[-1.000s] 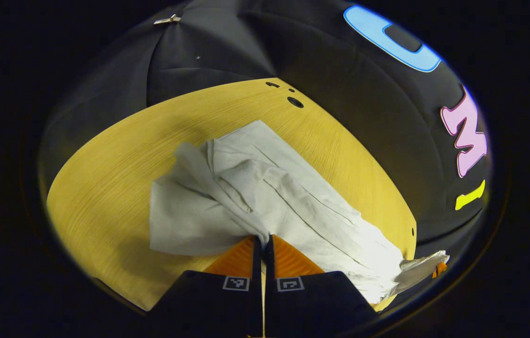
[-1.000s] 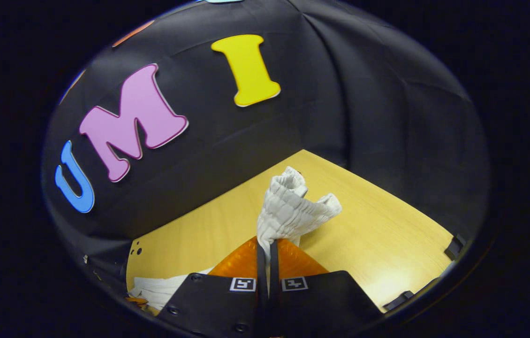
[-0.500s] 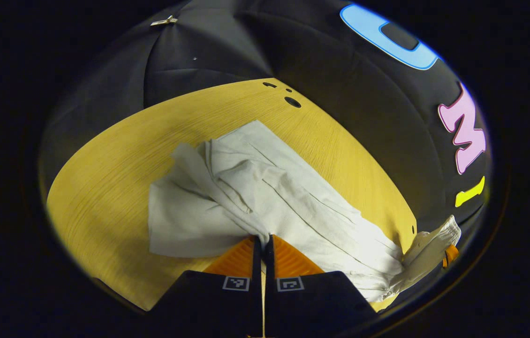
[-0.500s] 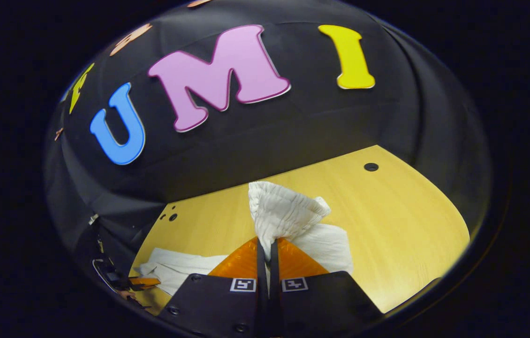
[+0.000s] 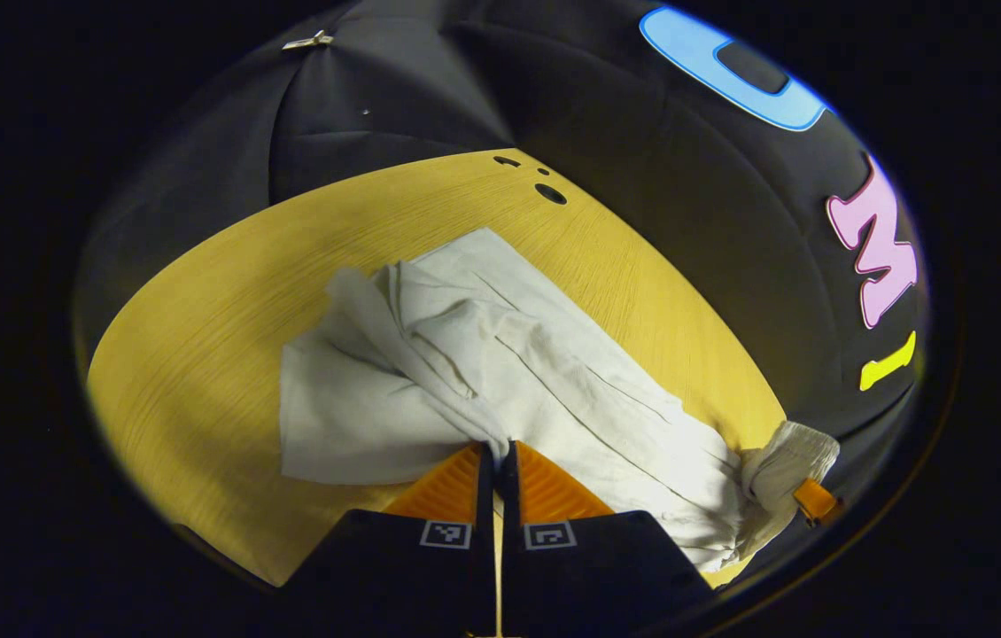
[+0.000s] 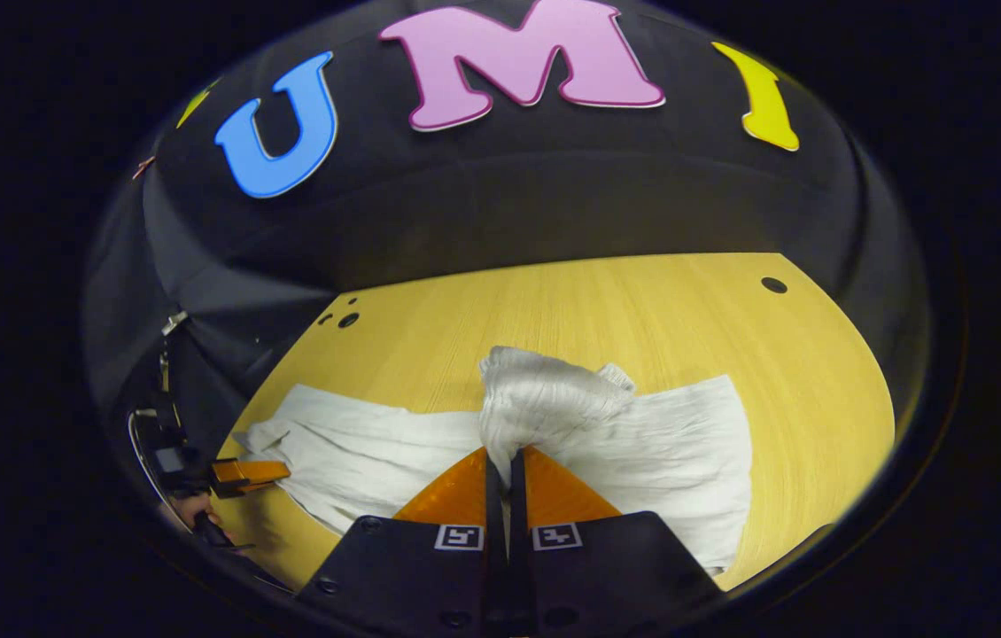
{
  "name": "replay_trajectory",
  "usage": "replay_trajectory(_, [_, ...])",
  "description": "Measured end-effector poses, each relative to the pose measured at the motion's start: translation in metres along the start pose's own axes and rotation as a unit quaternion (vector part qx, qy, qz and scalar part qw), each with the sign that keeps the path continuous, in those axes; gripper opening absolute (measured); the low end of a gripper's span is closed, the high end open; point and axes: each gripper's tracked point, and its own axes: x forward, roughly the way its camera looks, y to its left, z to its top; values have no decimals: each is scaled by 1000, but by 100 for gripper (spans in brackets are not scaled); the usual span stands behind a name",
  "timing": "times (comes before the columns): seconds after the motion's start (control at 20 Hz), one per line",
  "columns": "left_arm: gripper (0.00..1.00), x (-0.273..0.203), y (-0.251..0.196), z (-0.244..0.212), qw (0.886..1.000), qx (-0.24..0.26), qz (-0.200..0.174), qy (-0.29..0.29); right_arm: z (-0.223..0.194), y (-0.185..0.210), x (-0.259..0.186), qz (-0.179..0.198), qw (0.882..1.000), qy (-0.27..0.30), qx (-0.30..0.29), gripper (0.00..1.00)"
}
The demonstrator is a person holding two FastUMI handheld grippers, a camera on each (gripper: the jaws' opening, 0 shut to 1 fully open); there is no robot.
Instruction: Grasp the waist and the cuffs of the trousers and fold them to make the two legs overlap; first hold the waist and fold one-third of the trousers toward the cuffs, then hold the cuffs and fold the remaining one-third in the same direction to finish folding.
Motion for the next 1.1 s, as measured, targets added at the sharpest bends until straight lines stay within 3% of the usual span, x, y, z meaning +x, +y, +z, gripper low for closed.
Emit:
replay_trajectory(0.35, [8,1,-1,0,1000,15,11,-7,-53,35,9,49,995,87,12,9])
replay_trajectory(0.4, [8,1,-1,0,1000,14,13,-9,-60,45,8,67,992,102,27,16])
replay_trajectory(0.55, [8,0,-1,0,1000,11,11,-11,-74,76,8,104,983,134,72,66])
replay_trajectory(0.6, [8,0,-1,0,1000,8,10,-10,-74,78,7,108,981,135,85,66])
replay_trajectory(0.65, [8,0,-1,0,1000,6,8,-8,-71,76,3,106,980,135,99,76])
replay_trajectory(0.7, [8,1,-1,0,1000,2,7,-7,-73,68,-1,94,979,140,113,68])
replay_trajectory(0.9, [7,1,-2,2,1000,-9,5,-4,-77,16,-27,48,975,151,154,71])
replay_trajectory(0.95, [6,0,-4,5,1000,-16,2,-3,-76,-1,-36,36,975,146,161,80])
replay_trajectory(1.0, [6,-2,-7,8,1000,-30,-5,-5,-75,-19,-45,24,975,138,170,71])
replay_trajectory(1.1, [6,-14,-18,24,997,-66,-24,-23,-70,-62,-69,-7,974,121,193,71])
